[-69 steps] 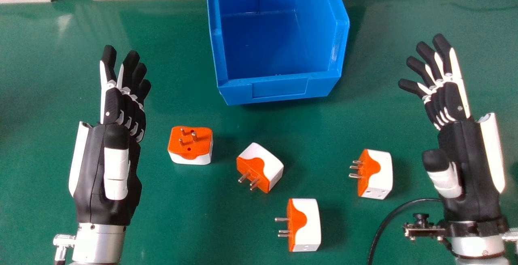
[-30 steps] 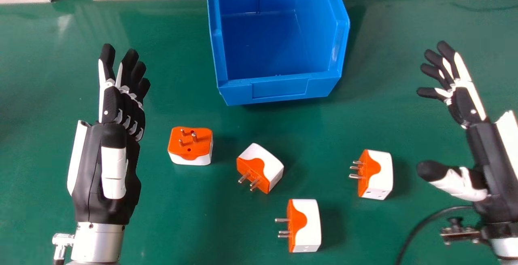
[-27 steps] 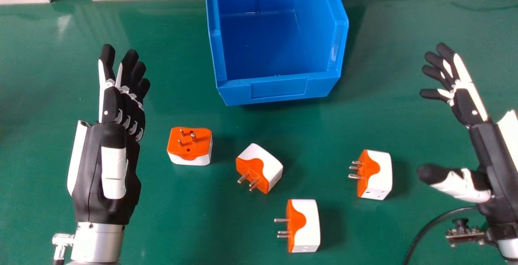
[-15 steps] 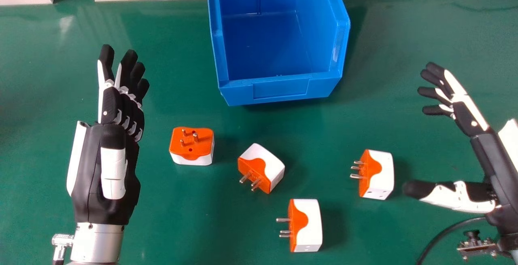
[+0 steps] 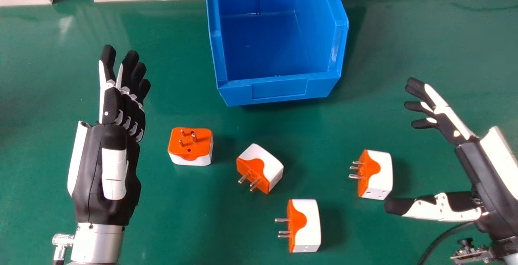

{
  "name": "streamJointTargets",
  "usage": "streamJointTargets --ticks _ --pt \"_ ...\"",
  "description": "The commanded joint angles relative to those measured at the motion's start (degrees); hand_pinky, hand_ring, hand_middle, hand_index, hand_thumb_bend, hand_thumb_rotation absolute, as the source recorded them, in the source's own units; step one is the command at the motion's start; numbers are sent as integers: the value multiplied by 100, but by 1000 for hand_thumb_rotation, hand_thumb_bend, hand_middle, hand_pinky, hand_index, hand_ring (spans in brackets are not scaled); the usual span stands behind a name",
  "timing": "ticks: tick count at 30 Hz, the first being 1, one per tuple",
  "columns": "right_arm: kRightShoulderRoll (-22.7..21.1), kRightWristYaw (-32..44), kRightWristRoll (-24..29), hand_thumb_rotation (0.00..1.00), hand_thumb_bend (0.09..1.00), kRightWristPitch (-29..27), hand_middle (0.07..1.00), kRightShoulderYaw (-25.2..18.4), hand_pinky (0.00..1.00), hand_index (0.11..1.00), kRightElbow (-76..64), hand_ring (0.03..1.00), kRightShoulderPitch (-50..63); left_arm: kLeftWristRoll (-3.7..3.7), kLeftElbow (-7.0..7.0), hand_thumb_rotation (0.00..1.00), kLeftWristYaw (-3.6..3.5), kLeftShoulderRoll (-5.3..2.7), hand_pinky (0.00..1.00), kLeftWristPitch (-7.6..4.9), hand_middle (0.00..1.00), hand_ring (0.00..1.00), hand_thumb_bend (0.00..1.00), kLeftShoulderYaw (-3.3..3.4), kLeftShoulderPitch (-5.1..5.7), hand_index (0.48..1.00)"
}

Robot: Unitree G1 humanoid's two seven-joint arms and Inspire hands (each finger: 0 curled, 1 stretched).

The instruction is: Pick all objects and put in blue box

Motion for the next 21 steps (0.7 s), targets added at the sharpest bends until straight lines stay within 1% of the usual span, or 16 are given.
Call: streamJointTargets --ticks 1,4,7,10,12,15,21 --pt "-64 -70 33 568 928 35 925 26 761 948 -189 874 19 -27 -45 959 -30 19 1000 -105 1000 1000 944 12 -10 1000" --pt "-81 -66 -21 544 961 146 935 81 781 960 -264 892 37 -37 -59 959 -38 22 1000 -104 1000 1000 945 12 -6 1000" --pt "-107 -69 -72 525 981 213 946 122 800 973 -302 907 30 -42 -32 959 -46 24 1000 -116 1000 1000 945 19 -20 1000" --pt "-127 -69 -126 517 985 278 949 175 812 976 -283 911 11 -40 -42 960 -43 15 1000 -116 1000 1000 946 16 -11 1000" --pt "-144 -62 -158 506 993 339 960 204 852 985 -318 925 23 -42 -48 960 -45 9 1000 -120 1000 1000 946 12 -8 1000" --pt "-189 -64 -225 502 998 420 968 236 878 992 -326 937 19 -45 -56 960 -43 4 1000 -116 1000 1000 945 12 -7 1000" --pt "-303 -38 -285 504 1000 593 983 314 898 998 -362 957 32 -58 -53 960 -49 0 1000 -109 1000 1000 945 13 -4 1000"
